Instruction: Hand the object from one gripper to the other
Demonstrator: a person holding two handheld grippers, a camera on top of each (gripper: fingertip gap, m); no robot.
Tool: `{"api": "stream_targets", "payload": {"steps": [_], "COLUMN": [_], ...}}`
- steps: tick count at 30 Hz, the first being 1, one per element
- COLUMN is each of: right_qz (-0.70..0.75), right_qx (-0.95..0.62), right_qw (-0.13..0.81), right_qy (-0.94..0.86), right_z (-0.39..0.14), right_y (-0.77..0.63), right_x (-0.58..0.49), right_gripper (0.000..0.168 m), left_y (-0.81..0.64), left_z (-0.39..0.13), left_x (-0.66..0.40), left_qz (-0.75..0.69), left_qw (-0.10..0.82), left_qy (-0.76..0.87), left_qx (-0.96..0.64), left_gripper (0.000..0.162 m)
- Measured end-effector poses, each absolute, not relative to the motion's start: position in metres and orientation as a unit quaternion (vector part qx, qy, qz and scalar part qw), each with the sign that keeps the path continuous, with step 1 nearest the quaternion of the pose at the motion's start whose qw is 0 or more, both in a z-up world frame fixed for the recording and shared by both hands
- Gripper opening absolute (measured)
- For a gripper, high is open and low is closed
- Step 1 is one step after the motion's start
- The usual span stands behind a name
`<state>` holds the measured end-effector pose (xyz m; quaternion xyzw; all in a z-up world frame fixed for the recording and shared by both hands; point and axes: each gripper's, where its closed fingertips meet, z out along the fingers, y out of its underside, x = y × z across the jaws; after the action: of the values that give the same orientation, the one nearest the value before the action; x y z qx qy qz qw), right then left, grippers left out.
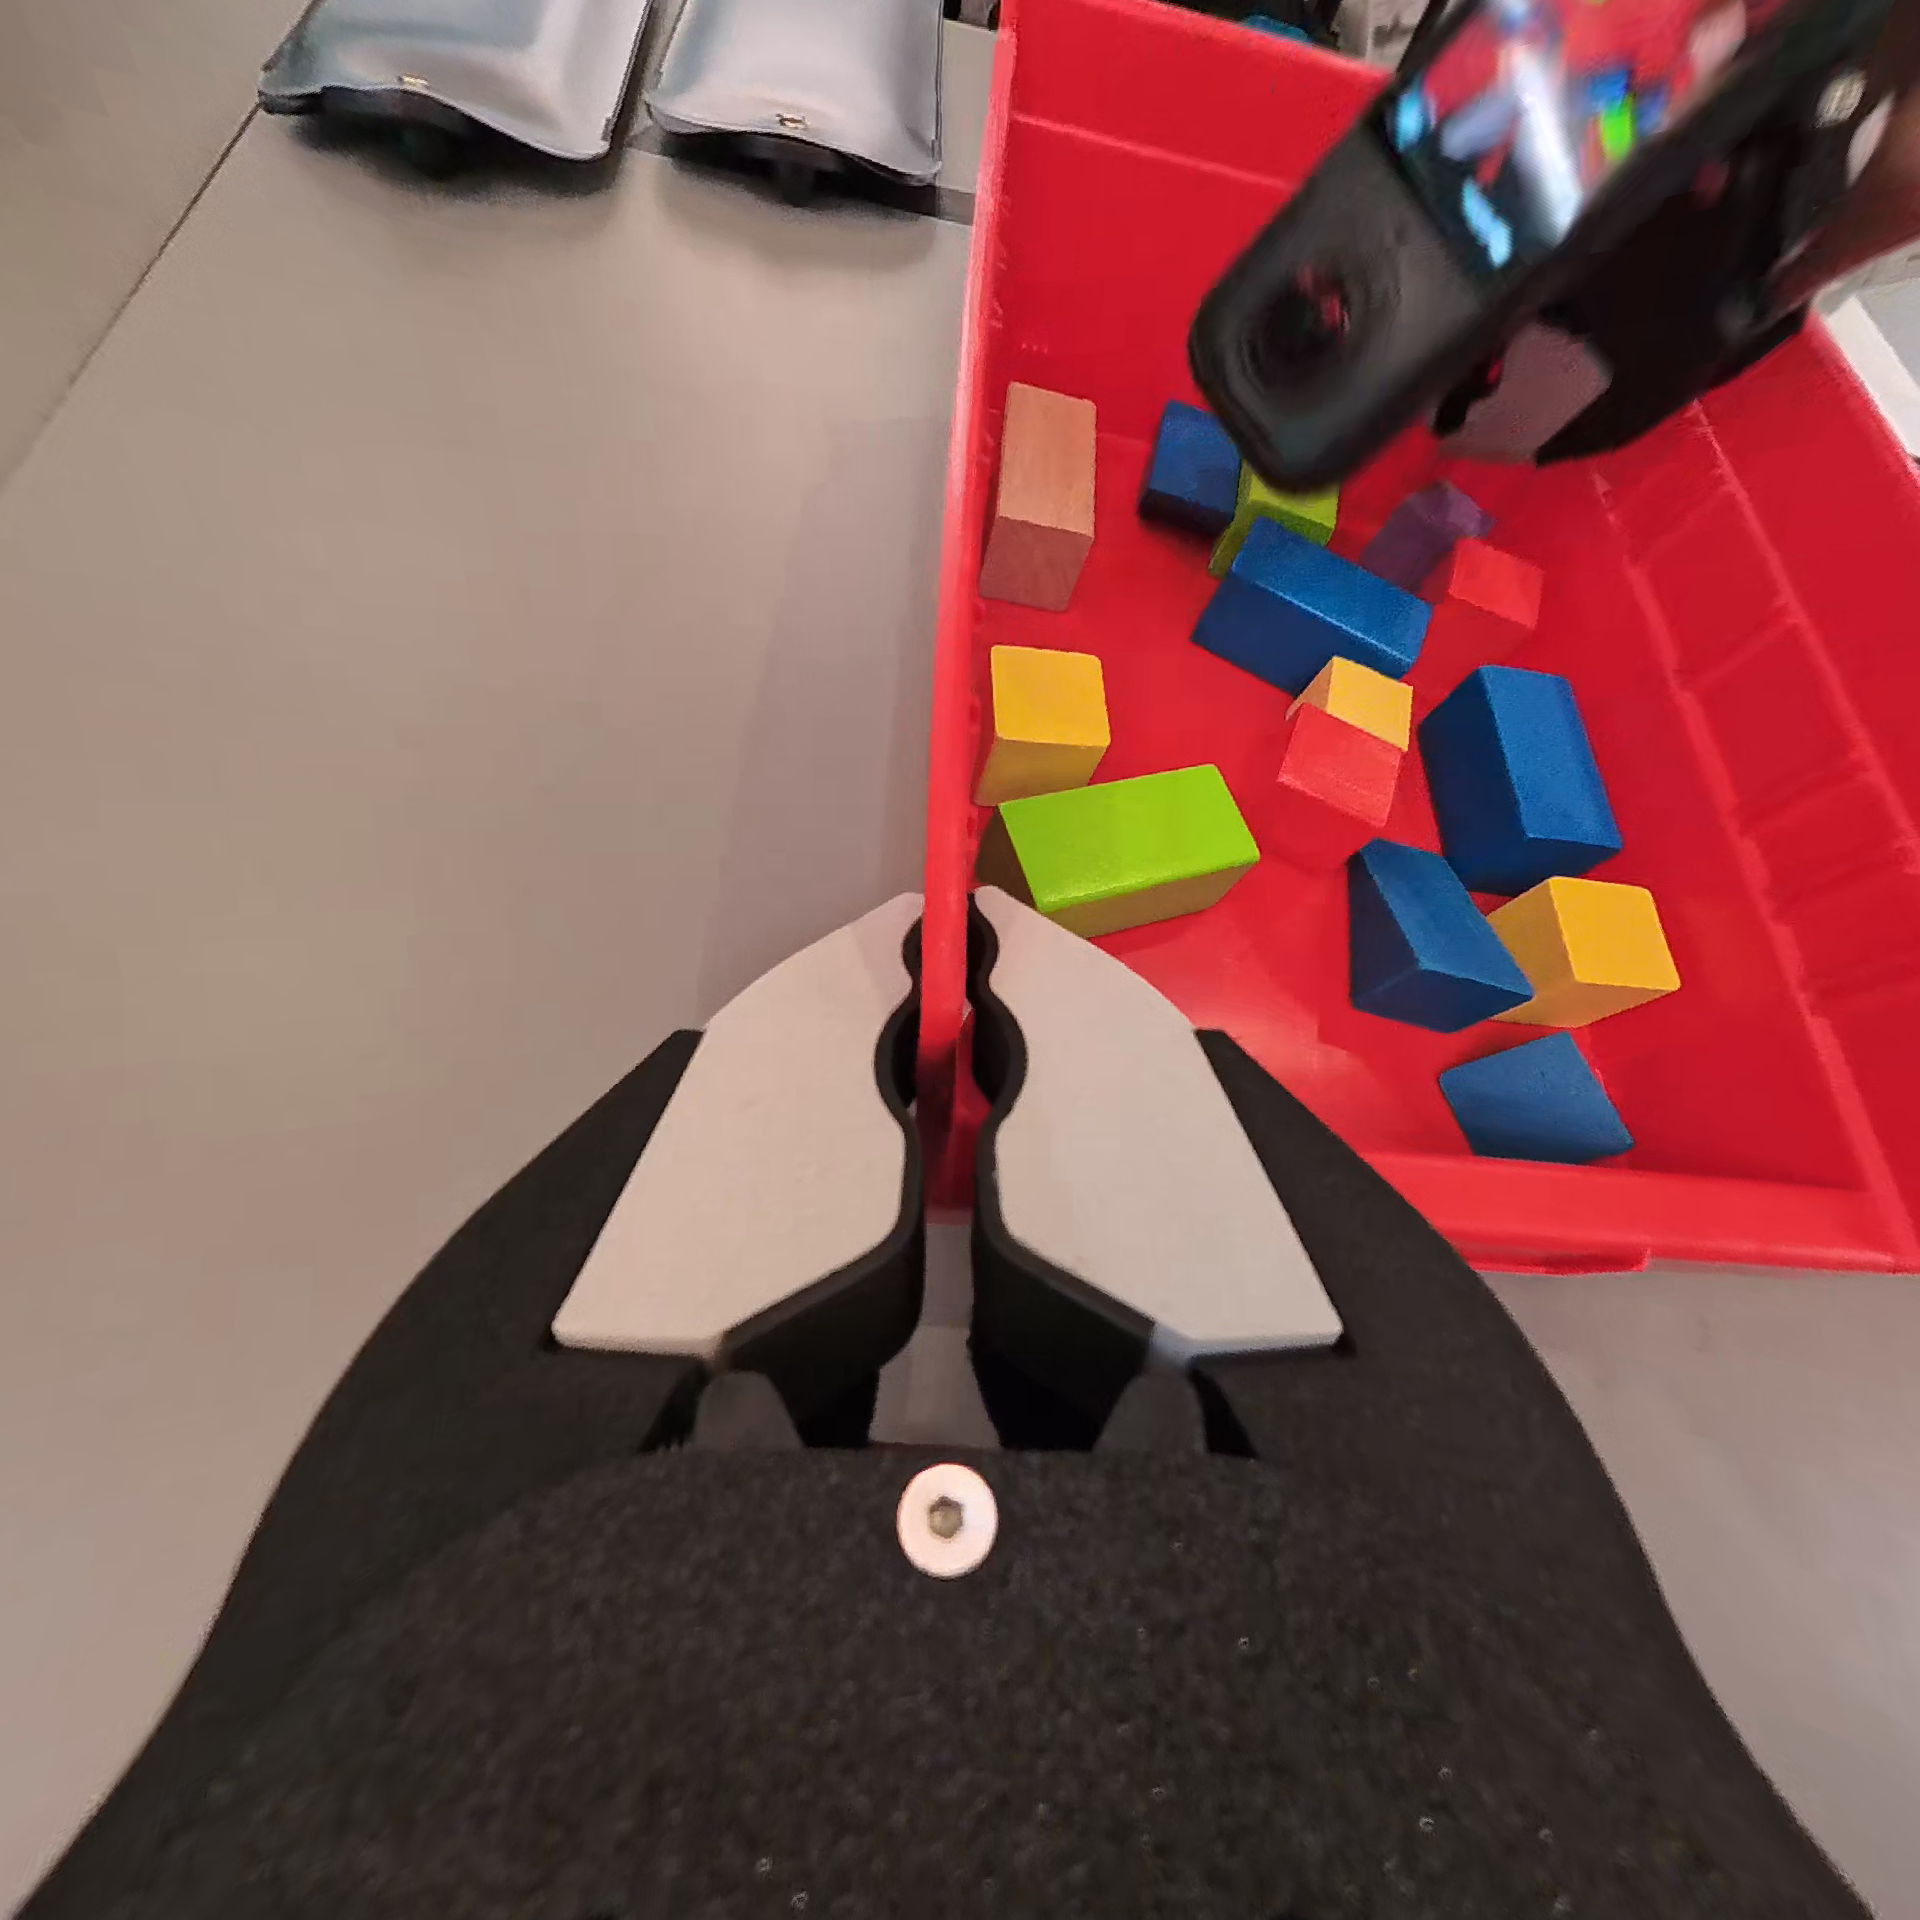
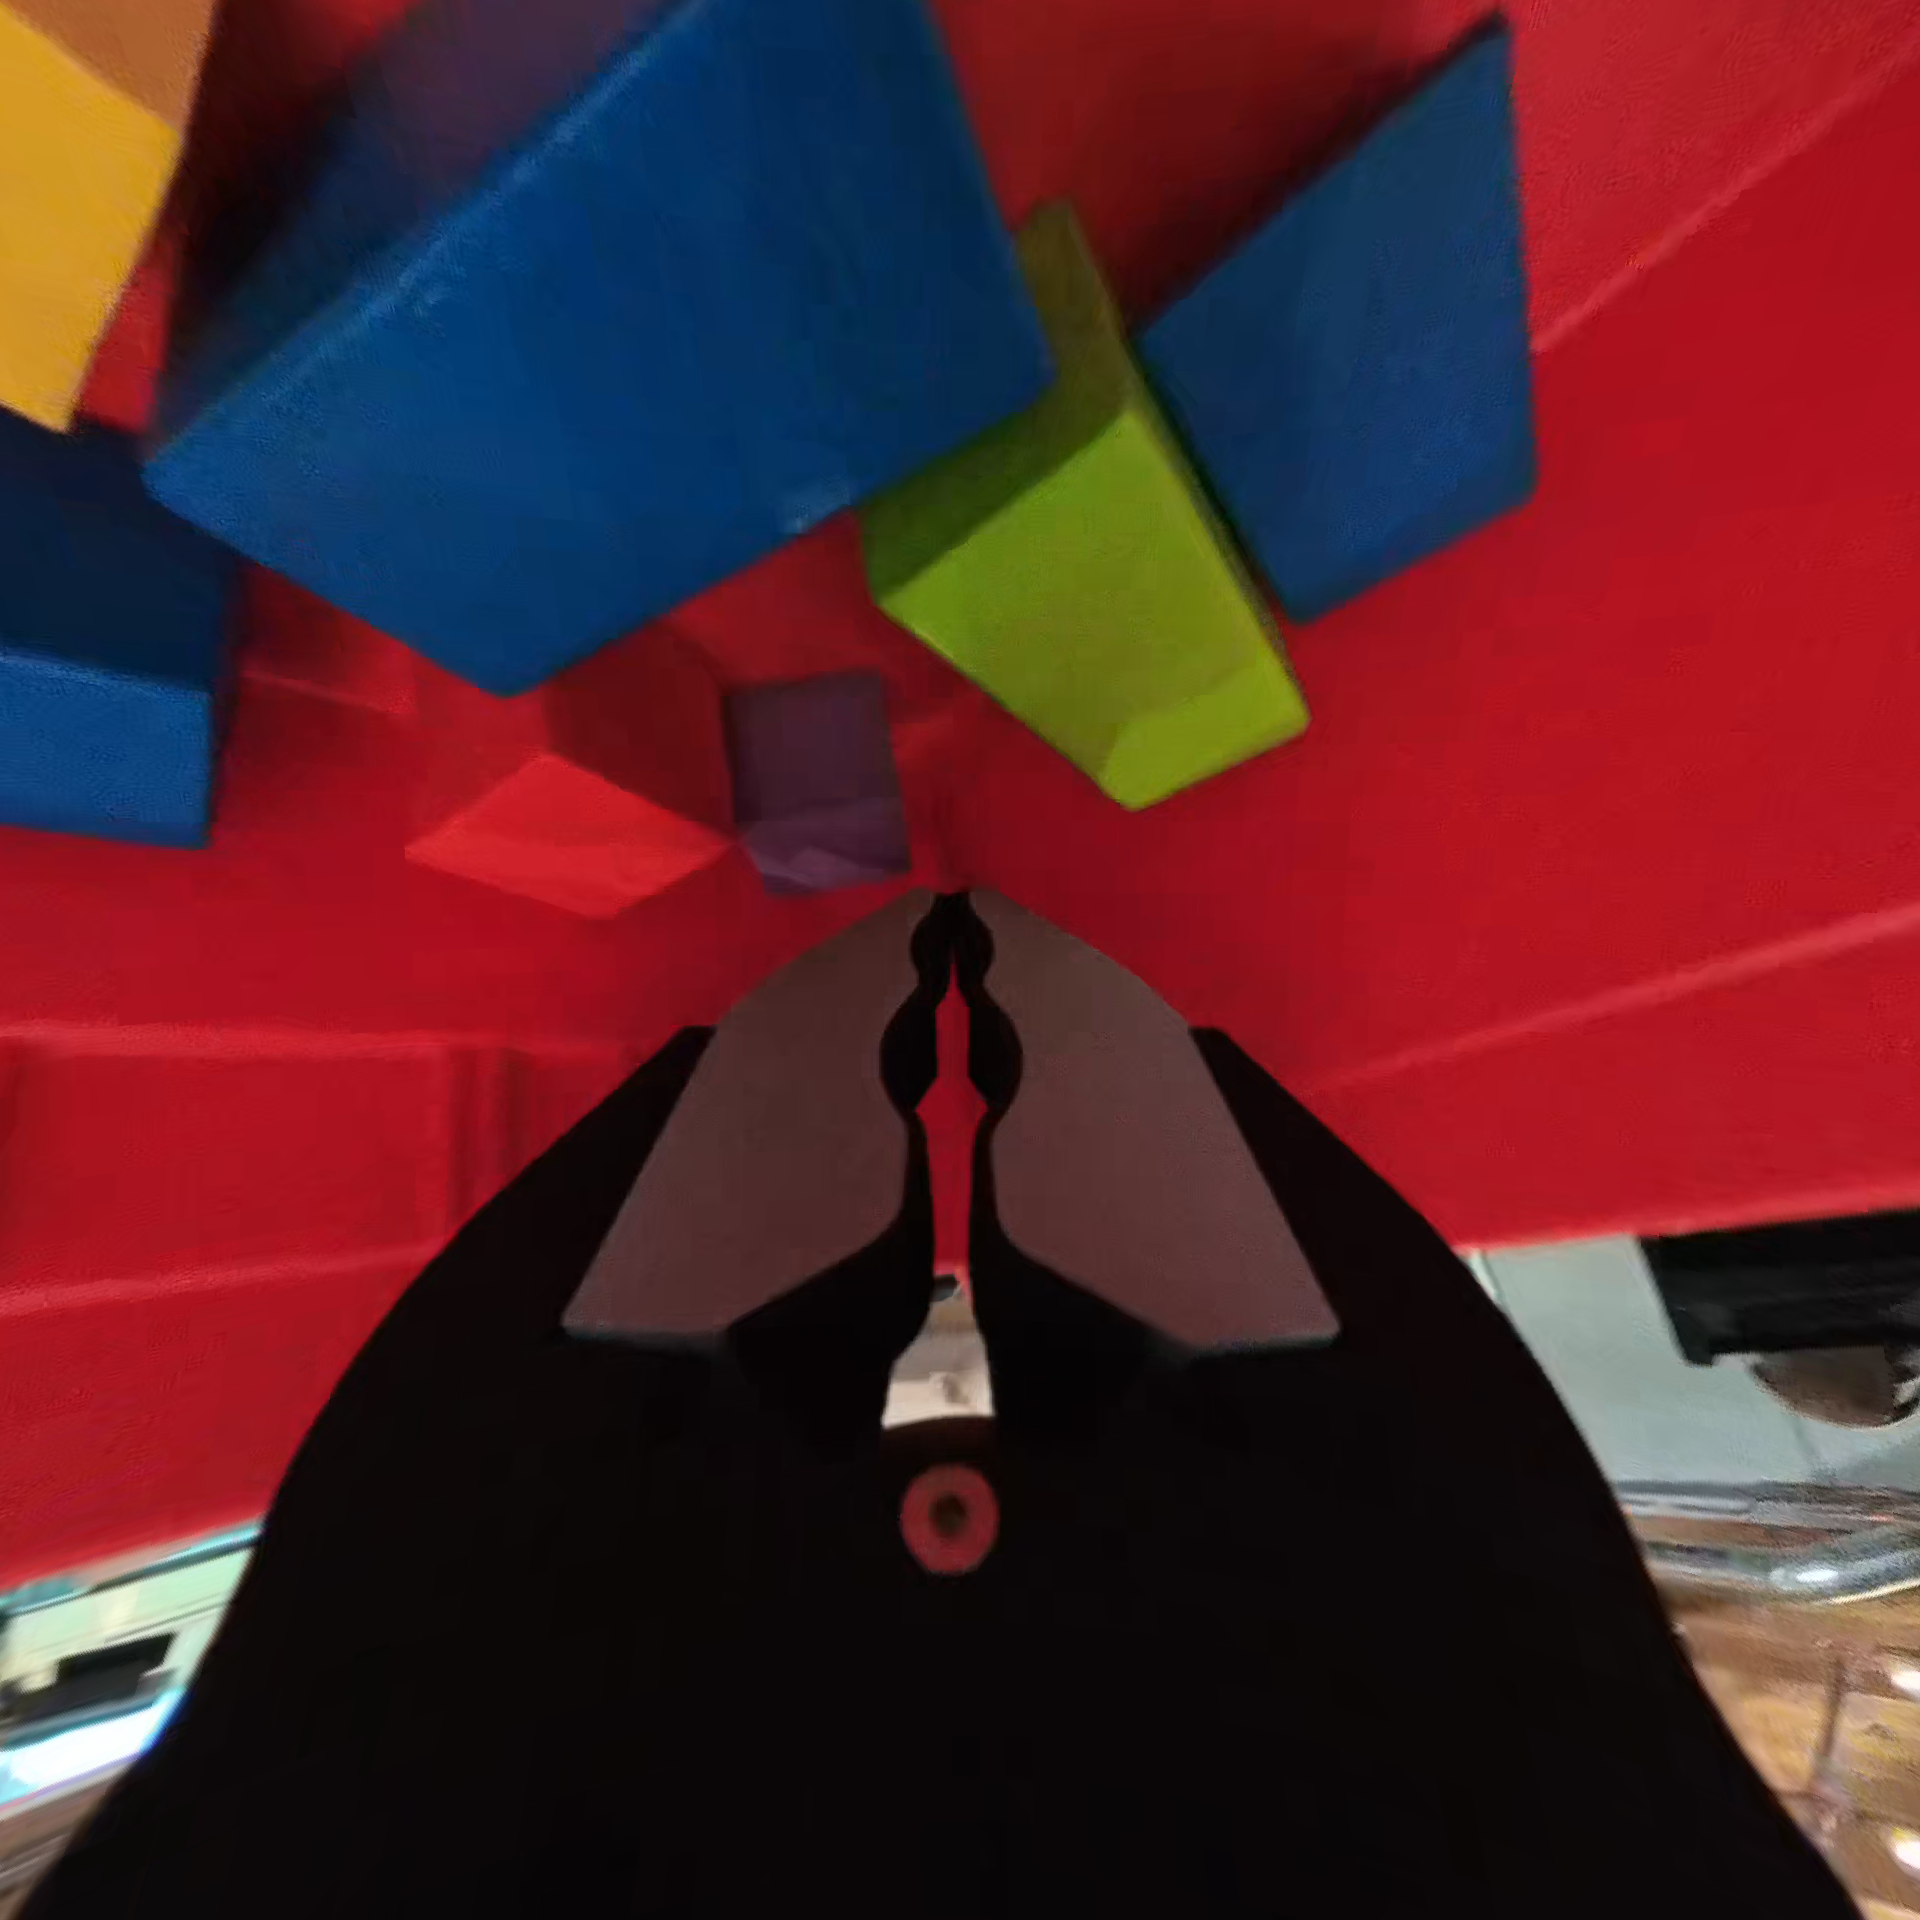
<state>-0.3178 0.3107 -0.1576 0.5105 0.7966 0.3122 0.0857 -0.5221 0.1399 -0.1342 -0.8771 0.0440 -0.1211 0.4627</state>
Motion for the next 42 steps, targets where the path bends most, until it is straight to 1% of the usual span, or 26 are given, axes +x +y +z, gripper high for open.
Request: {"api": "stream_targets", "payload": {"steps": [3, 7, 8, 9, 10, 12, 14, 17, 19, 20, 23, 24, 25, 26, 27, 28, 29, 30, 31, 32, 34, 36, 37, 39, 41, 42], "right_qz": [0.331, 0.259, 0.181, 0.077, 0.014, -0.012, -0.046, -0.062, -0.150, -0.171, -0.102, -0.108, -0.142, -0.135, -0.109, -0.078, 0.005, 0.119, 0.142, 0.106, 0.025, 0.044, 0.047, 0.017, -0.103, -0.161], "right_qx": [0.429, 0.384, 0.391, 0.416, 0.421, 0.404, 0.408, 0.410, 0.418, 0.412, 0.394, 0.402, 0.407, 0.408, 0.403, 0.397, 0.385, 0.374, 0.392, 0.420, 0.462, 0.521, 0.568, 0.674, 0.736, 0.758], "right_qw": [0.051, -0.021, -0.022, -0.043, -0.069, -0.108, -0.118, -0.062, 0.015, 0.049, 0.127, 0.162, 0.181, 0.185, 0.170, 0.134, 0.069, 0.017, 0.002, -0.043, -0.161, -0.264, -0.297, -0.353, -0.393, -0.406], "right_qy": [0.839, 0.886, 0.902, 0.905, 0.904, 0.908, 0.904, 0.908, 0.896, 0.893, 0.904, 0.895, 0.884, 0.884, 0.893, 0.905, 0.920, 0.920, 0.909, 0.900, 0.872, 0.810, 0.766, 0.648, 0.541, 0.485], "right_z": [-0.170, -0.173, -0.181, -0.189, -0.189, -0.176, -0.160, -0.137, -0.126, -0.128, -0.161, -0.168, -0.167, -0.171, -0.175, -0.179, -0.182, -0.175, -0.165, -0.151, -0.107, -0.061, -0.046, -0.034, -0.040, -0.046], "right_y": [0.324, 0.312, 0.289, 0.255, 0.231, 0.211, 0.195, 0.165, 0.114, 0.094, 0.089, 0.082, 0.071, 0.073, 0.085, 0.104, 0.145, 0.197, 0.222, 0.228, 0.228, 0.242, 0.244, 0.229, 0.179, 0.152], "right_x": [-0.322, -0.347, -0.357, -0.377, -0.396, -0.414, -0.420, -0.408, -0.404, -0.401, -0.379, -0.372, -0.371, -0.372, -0.373, -0.377, -0.382, -0.379, -0.373, -0.383, -0.409, -0.408, -0.396, -0.362, -0.337, -0.324], "right_gripper": [0.000, 0.000, 0.000, 0.000, 0.000, 0.000, 0.000, 0.000, 0.000, 0.000, 0.000, 0.001, 0.000, 0.000, 0.000, 0.000, 0.000, 0.000, 0.000, 0.000, 0.000, 0.000, 0.009, 0.046, 0.087, 0.088], "left_y": [0.140, 0.140, 0.140, 0.141, 0.141, 0.141, 0.141, 0.140, 0.140, 0.140, 0.141, 0.141, 0.140, 0.140, 0.139, 0.138, 0.137, 0.137, 0.138, 0.138, 0.137, 0.136, 0.136, 0.135, 0.132, 0.130], "left_z": [-0.134, -0.134, -0.134, -0.134, -0.134, -0.134, -0.134, -0.134, -0.134, -0.134, -0.133, -0.133, -0.132, -0.131, -0.132, -0.133, -0.133, -0.132, -0.132, -0.132, -0.130, -0.127, -0.126, -0.126, -0.126, -0.125], "left_x": [-0.522, -0.524, -0.525, -0.525, -0.525, -0.525, -0.526, -0.525, -0.525, -0.525, -0.525, -0.525, -0.524, -0.523, -0.523, -0.523, -0.523, -0.522, -0.522, -0.522, -0.522, -0.521, -0.521, -0.520, -0.518, -0.516], "left_qz": [-0.127, -0.119, -0.123, -0.129, -0.132, -0.128, -0.123, -0.122, -0.121, -0.123, -0.126, -0.130, -0.137, -0.140, -0.133, -0.121, -0.110, -0.106, -0.106, -0.107, -0.106, -0.094, -0.091, -0.094, -0.101, -0.099], "left_qw": [0.466, 0.469, 0.468, 0.468, 0.468, 0.468, 0.469, 0.469, 0.469, 0.468, 0.467, 0.465, 0.466, 0.467, 0.464, 0.462, 0.464, 0.465, 0.465, 0.466, 0.467, 0.464, 0.462, 0.460, 0.454, 0.454], "left_qy": [0.041, 0.040, 0.040, 0.036, 0.034, 0.038, 0.042, 0.043, 0.044, 0.044, 0.049, 0.050, 0.051, 0.054, 0.065, 0.078, 0.086, 0.087, 0.086, 0.083, 0.080, 0.085, 0.082, 0.070, 0.053, 0.044], "left_qx": [-0.875, -0.874, -0.874, -0.873, -0.873, -0.873, -0.873, -0.873, -0.874, -0.874, -0.874, -0.874, -0.873, -0.872, -0.873, -0.875, -0.875, -0.875, -0.875, -0.874, -0.874, -0.877, -0.879, -0.880, -0.884, -0.885], "left_gripper": [0.003, 0.003, 0.003, 0.004, 0.004, 0.004, 0.003, 0.004, 0.003, 0.003, 0.003, 0.003, 0.004, 0.004, 0.003, 0.003, 0.002, 0.002, 0.002, 0.002, 0.002, 0.002, 0.002, 0.002, 0.002, 0.003]}}
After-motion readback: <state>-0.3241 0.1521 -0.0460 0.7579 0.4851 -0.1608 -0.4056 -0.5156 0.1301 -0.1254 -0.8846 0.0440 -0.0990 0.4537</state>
